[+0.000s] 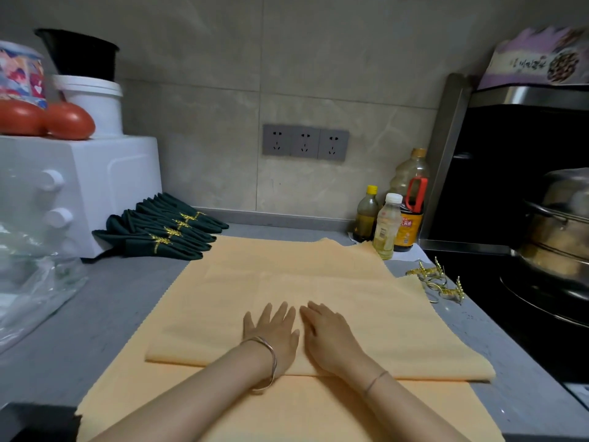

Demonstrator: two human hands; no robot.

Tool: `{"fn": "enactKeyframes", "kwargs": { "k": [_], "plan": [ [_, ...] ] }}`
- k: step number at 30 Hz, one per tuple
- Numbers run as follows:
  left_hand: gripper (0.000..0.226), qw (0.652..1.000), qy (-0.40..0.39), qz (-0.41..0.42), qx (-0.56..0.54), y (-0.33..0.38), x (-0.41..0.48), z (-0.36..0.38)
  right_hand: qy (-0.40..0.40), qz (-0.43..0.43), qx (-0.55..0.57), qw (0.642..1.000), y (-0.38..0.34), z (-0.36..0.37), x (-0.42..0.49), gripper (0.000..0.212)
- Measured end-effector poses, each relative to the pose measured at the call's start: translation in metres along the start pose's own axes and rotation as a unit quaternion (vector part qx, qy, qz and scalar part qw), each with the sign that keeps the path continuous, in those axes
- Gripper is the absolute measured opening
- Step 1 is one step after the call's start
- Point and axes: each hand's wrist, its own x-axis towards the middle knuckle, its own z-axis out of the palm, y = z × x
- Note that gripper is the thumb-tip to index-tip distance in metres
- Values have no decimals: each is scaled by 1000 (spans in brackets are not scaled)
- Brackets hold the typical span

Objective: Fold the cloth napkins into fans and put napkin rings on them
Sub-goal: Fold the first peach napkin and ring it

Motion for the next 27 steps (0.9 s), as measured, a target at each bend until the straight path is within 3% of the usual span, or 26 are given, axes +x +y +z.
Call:
{"fn": "enactKeyframes", "kwargs": {
  "k": [8, 27],
  "plan": [
    [61, 999, 33, -29, -6, -10, -10, 7, -21, 37, -32, 999, 15, 3, -15, 49],
    [69, 989, 58, -126, -42, -87, -14, 0, -4, 196, -72, 978, 149, -49, -63, 62]
  ]
}}
